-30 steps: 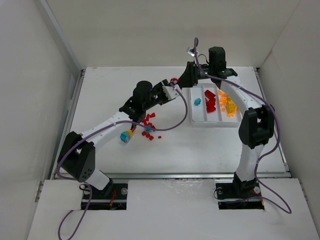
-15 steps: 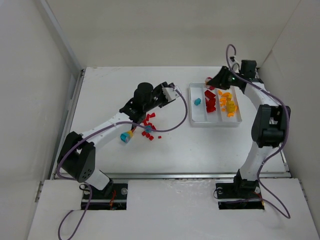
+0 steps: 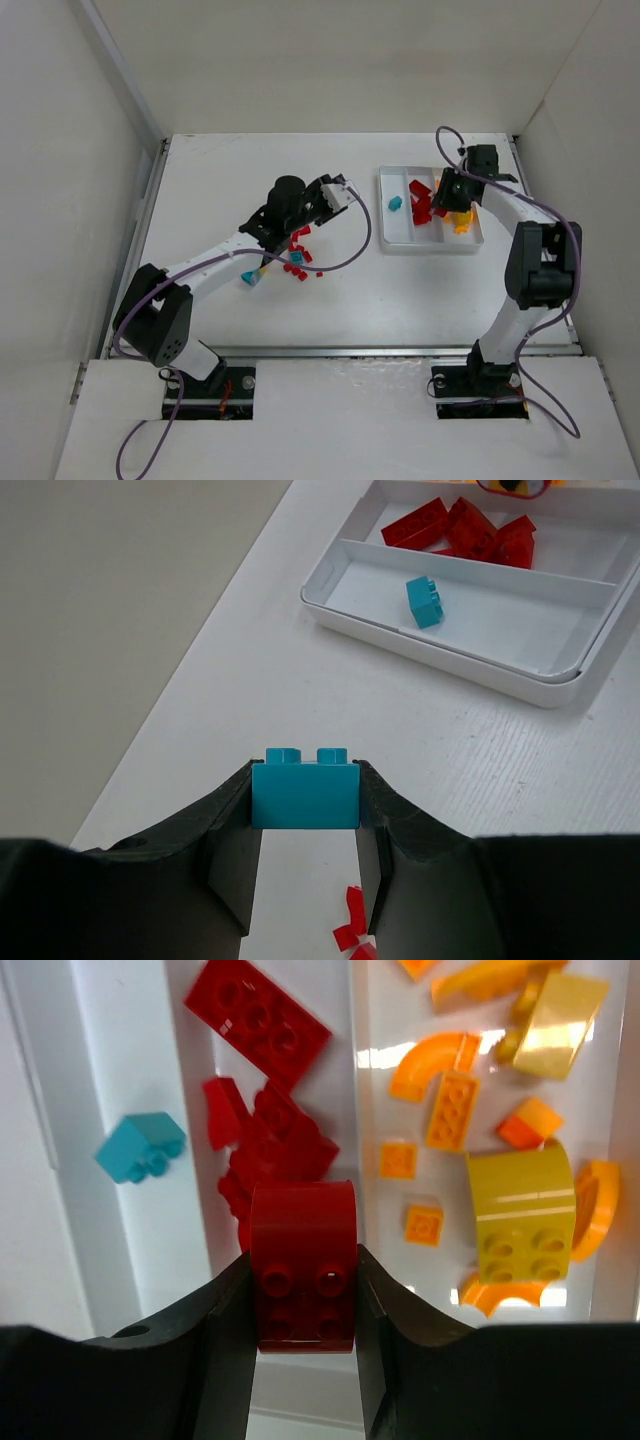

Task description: Sort the legos into containers by color

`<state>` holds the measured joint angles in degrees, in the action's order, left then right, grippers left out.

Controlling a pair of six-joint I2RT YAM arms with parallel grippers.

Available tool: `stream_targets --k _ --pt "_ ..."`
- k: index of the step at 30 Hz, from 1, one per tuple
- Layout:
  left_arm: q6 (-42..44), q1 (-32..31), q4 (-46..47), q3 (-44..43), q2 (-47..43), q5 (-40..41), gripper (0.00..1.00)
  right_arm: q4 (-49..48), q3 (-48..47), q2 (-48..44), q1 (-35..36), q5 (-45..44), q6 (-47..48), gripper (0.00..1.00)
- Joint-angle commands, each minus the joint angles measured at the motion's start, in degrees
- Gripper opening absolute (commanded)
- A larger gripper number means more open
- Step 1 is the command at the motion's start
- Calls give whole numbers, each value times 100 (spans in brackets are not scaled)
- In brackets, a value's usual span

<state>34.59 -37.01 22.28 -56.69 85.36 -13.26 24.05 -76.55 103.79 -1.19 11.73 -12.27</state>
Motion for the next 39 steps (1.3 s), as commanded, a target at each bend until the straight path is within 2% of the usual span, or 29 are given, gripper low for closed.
stream_targets --k 1,2,3,6,9,11,12,14,16,18,20,21,22,24,25,27,28,31,36,39 --pt "-207 45 523 8 -318 7 0 91 132 -386 224 -504 111 22" --pt "-285 45 584 8 -318 7 0 91 210 -386 277 -505 111 29" --pt "-286 45 584 8 -318 -45 0 91 211 -386 277 -505 111 41" --pt "-339 98 637 8 -266 -98 0 143 211 -333 382 -373 189 58" --pt "-339 98 637 8 -266 -98 0 363 2 -333 593 -495 427 65" --pt "-339 98 637 8 -214 -151 0 416 -87 -333 655 -636 498 75" --pt "-339 98 637 -44 -213 -229 0 494 -140 -385 655 -689 498 86" --pt "-339 98 637 -44 -213 -334 0 495 -141 -543 655 -689 620 100" --pt "-434 159 698 -97 -213 -519 0 145 -1 -945 655 -322 822 100" --pt "-646 282 785 -97 -213 -1063 0 -346 288 -1385 655 21 1217 100" --pt "-821 466 1057 -97 -213 -1528 0 -1382 971 -2225 830 662 1725 100" --pt "-883 528 1163 -97 -213 -2088 0 -1690 1202 -2501 918 899 2494 100" --pt "-953 581 1277 -97 -213 -2389 0 -2172 1413 -2747 1102 1632 2989 100" --pt "-954 747 1568 -97 -160 -3030 0 -2352 1827 -3215 1252 2392 4339 100" --pt "-1111 801 1638 -245 -91 -3669 0 -2353 1828 -3277 1305 2970 4652 100" --pt "-1243 932 1753 -413 85 -4322 0 -2353 1733 -3199 1358 3352 4883 100" --pt "-1244 933 1823 -500 138 -4952 0 -2353 1636 -3120 1358 3519 4884 100" --pt "-1297 986 1823 -799 279 -5598 0 -2353 1293 -2830 1358 4257 5015 100" --pt "-1358 986 1823 -1046 402 -5863 0 -2353 836 -2408 1674 4855 5147 100" --pt "-1358 986 1823 -1046 455 -5864 0 -2353 712 -2223 1754 5111 5261 89"
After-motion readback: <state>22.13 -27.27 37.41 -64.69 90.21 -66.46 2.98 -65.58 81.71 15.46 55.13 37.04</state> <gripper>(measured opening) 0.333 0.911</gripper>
